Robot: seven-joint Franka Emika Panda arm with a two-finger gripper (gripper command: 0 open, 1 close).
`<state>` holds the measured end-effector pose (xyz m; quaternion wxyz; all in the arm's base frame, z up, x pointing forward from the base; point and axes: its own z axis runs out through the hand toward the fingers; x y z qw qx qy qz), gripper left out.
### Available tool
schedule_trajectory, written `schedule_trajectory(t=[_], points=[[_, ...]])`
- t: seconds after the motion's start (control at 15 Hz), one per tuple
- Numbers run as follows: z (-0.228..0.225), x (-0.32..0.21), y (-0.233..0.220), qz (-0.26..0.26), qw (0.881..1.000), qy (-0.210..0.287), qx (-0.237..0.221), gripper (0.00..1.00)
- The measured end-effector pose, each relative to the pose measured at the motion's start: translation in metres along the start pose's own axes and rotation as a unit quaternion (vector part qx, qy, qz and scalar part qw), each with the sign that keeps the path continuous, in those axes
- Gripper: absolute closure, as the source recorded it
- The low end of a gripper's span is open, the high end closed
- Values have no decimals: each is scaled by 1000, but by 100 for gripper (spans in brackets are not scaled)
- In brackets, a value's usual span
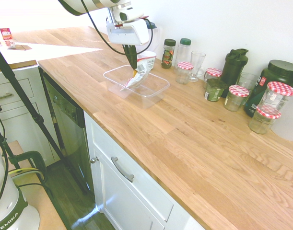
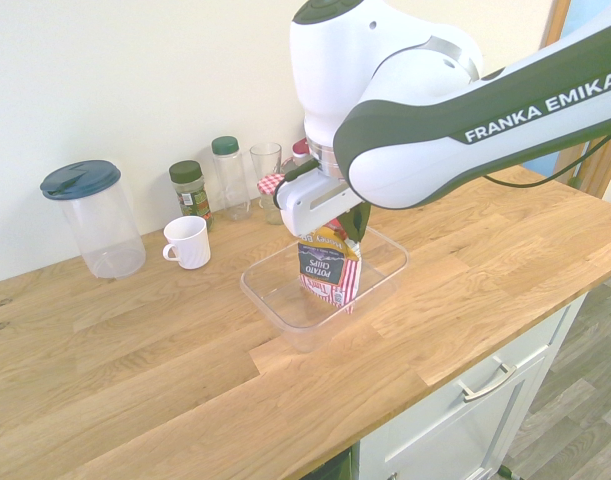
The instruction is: Put the chip bag into the container
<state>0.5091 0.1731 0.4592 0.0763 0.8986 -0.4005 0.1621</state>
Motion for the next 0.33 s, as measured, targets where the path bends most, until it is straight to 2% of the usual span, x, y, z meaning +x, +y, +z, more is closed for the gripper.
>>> schedule_trajectory(t=[0.33], points=[[4,9,5,1,1000,-1,-5,0]])
